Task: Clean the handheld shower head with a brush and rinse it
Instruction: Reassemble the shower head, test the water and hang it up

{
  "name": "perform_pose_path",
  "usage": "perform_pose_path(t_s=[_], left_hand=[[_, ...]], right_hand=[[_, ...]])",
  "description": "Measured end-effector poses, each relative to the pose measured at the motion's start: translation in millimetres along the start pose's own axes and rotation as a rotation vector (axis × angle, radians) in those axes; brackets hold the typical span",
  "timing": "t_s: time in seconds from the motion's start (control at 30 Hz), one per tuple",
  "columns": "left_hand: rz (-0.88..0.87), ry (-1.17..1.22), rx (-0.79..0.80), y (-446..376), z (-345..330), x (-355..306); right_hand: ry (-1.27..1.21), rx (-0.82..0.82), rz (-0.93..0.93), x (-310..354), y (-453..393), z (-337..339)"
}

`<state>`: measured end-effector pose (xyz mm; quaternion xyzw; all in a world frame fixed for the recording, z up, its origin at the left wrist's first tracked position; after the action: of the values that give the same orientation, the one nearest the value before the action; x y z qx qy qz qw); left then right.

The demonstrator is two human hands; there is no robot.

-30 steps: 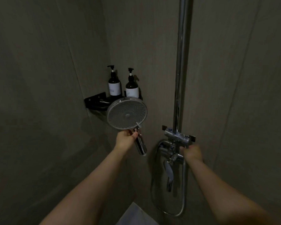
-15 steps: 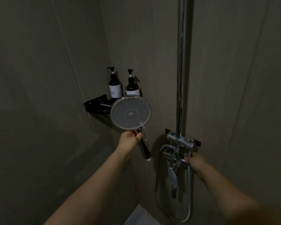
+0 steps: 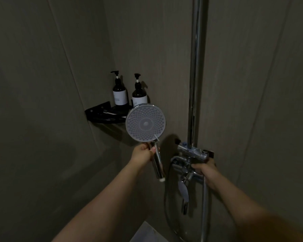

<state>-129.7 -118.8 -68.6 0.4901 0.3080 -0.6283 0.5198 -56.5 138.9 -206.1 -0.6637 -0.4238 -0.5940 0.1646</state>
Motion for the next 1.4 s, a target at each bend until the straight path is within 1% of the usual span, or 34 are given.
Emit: perform_pose_path(t_s=[0.07, 0.17, 0.23, 0.27, 0.37, 0.4, 0.47, 0.53, 0.63, 0.73, 0.83, 0.93, 1.0, 1.07, 1.17, 1.2, 1.27, 1.33, 1.4], left_hand=[[-0.011, -0.006, 0.016, -0.9, -0.5, -4.1], [-0.012, -0.016, 0.039, -1.3, 1.7, -10.1], [-0.015, -0.009, 0.069, -1.1, 1.2, -12.8], [-0.019, 0.005, 0.088, -0.9, 0.1, -14.0], [-0.017, 0.057, 0.136, -0.3, -2.5, -16.1], [-0.012, 0.062, 0.146, -0.4, -2.8, -16.0], [-0.004, 0.067, 0.158, -2.8, -2.3, -14.8], [0.005, 0.066, 0.168, -5.0, -1.7, -12.5], [0.010, 0.059, 0.180, -9.2, -0.7, -8.4], [0.004, 0.052, 0.187, -10.7, 0.5, -6.3], [0.009, 0.048, 0.201, -10.1, 0.1, -3.0], [0.016, 0.045, 0.195, -10.7, -0.8, 1.5], [0.019, 0.061, 0.183, -10.9, -1.5, 4.0], [0.017, 0.103, 0.179, -9.8, -2.5, 4.7], [0.009, 0.128, 0.167, -6.8, -1.1, 2.8], [0.005, 0.130, 0.147, -7.0, 1.0, 1.7], [-0.009, 0.158, 0.088, -7.9, 8.8, -3.6], [-0.014, 0.241, 0.036, -9.2, 17.9, -11.8], [-0.016, 0.336, 0.019, -8.7, 26.1, -21.9]], right_hand=[[-0.008, -0.020, 0.013, -3.2, -11.3, 5.4], [0.039, -0.097, 0.063, -7.3, -26.5, 18.8], [-0.003, -0.088, 0.103, -29.6, -61.0, 32.3], [-0.010, -0.111, 0.087, -29.1, -56.6, 34.2], [-0.059, -0.216, 0.154, 0.3, -18.2, 34.6], [-0.045, -0.228, 0.169, 11.1, -2.6, 29.9], [-0.013, -0.205, 0.181, 17.3, 6.1, 22.4], [0.002, -0.168, 0.231, 22.4, 8.4, 16.2], [-0.102, -0.161, 0.254, 37.5, 23.7, 6.7], [-0.228, -0.176, 0.234, 34.8, 21.2, 6.6], [-0.294, -0.187, 0.205, 33.1, 14.3, 9.5], [-0.313, -0.141, 0.217, 55.9, 8.8, 5.5], [-0.194, -0.175, 0.282, 72.3, 14.1, 7.2], [-0.074, -0.232, 0.409, 87.8, 27.2, 7.8], [-0.060, -0.265, 0.552, 109.1, 49.6, 3.9], [-0.050, -0.247, 0.566, 115.9, 51.9, 0.0], [0.071, -0.128, 0.550, 128.1, 55.8, -22.0], [0.223, -0.015, 0.482, 130.9, 59.1, -45.3], [0.303, 0.040, 0.458, 132.7, 66.2, -57.7]])
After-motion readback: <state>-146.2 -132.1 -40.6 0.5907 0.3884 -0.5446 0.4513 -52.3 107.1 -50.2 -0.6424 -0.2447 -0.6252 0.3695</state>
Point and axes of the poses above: each hand's wrist, its own y-axis away from the middle knuckle, its own z-axis out of the back of the hand, x = y × z, the point moved 10 cm from there along -y, towards the middle knuckle, and after that the axes turned 15 degrees about -y, right-handed, at the moved point
